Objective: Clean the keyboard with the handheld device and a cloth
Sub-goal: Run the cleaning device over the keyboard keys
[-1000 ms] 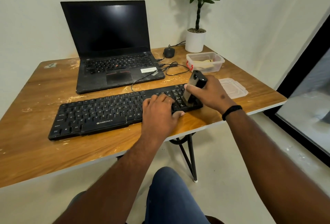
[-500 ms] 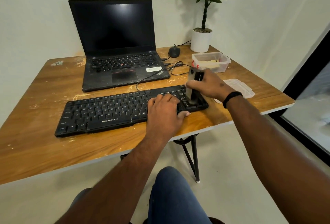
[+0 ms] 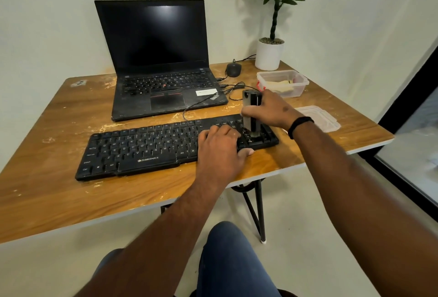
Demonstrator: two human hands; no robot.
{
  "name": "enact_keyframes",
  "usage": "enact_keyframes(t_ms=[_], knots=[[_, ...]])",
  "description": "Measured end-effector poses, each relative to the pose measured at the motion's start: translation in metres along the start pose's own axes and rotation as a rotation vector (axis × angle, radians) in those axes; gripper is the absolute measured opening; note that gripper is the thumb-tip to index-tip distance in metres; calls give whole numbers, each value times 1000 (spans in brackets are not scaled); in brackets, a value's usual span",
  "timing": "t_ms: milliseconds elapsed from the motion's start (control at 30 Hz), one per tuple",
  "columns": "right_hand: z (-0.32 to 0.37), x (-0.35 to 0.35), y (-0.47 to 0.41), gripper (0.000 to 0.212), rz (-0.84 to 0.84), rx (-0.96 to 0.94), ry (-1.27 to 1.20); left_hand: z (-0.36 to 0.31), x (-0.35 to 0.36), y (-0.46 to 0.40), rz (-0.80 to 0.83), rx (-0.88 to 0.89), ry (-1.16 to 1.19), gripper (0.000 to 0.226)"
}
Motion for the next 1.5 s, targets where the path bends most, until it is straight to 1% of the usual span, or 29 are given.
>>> enact_keyframes(t_ms=[33,100,133,167,233,267,300,367,400,500,533,633,667,733,767,800,900,933,967,1033,1067,1100,1200,1233,1267,1333,1367,1400,1500], knots=[[3,-3,0,24,-21,-7,25,0,0,0,2,0,-1,54],[11,-8,1,27,-147,-53,115,1,1,0,-1,1,-4,54],[12,-5,2,28,-167,-59,132,2,1,0,-3,0,-4,54],[9,0,1,25,-139,-49,103,2,1,0,-4,-1,-4,54],[2,10,0,16,-14,4,-100,1,1,0,-1,-3,-7,54],[1,12,0,16,15,24,-173,1,1,0,0,-2,-8,53],[0,10,0,18,-10,21,-176,0,1,0,1,0,-9,53],[-2,0,2,23,-173,-3,-58,1,1,0,-2,1,-10,54],[-3,0,3,24,-190,-6,-41,1,1,0,-4,0,-12,54],[-5,16,1,25,28,12,-167,1,1,-1,3,-5,-11,53],[-4,15,1,26,32,2,-156,1,1,-1,3,-5,-11,53],[5,-4,6,28,-187,-68,84,2,1,0,-4,-2,-6,54],[3,-1,6,26,-155,-65,88,2,1,0,-5,-1,-3,54],[-4,12,5,23,70,-23,-45,2,1,0,0,-1,-6,54],[-4,13,6,25,135,-15,-87,2,2,0,4,-2,-7,54],[-2,9,7,26,134,-29,-70,2,2,-1,6,-3,-5,54],[12,-6,15,24,-110,-105,103,2,2,0,1,-4,5,54],[15,-3,18,26,-124,-113,119,2,2,0,1,-4,6,54],[16,3,18,26,-82,-111,107,2,1,0,3,-6,4,54],[16,12,15,28,71,-93,89,2,1,0,4,-9,0,51],[18,13,13,29,111,-89,113,2,0,0,3,-11,-1,51],[21,10,10,28,94,-98,162,2,0,-1,-1,-14,1,51],[33,9,10,32,-81,-136,283,3,-1,0,-14,-20,-1,52],[33,12,8,30,-74,-124,272,3,-1,0,-13,-22,-4,51],[29,15,7,28,-15,-93,248,3,-1,0,-12,-23,-5,50],[23,19,5,27,185,-37,205,3,-3,0,-18,-26,-3,49],[23,18,5,27,249,-26,200,3,-2,0,-14,-30,-2,49],[24,15,3,27,245,-27,220,2,-2,0,-7,-32,-1,49],[34,8,6,27,18,-82,302,4,0,0,-10,-37,7,52]])
Point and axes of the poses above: each hand's wrist, its own y-axis away from the middle knuckle, its own x-axis out of the palm, z = x × y, the point moved 9 cm from there along -y, towards the middle knuckle, and after that the axes turned 11 degrees about y, right-handed, at the moved point
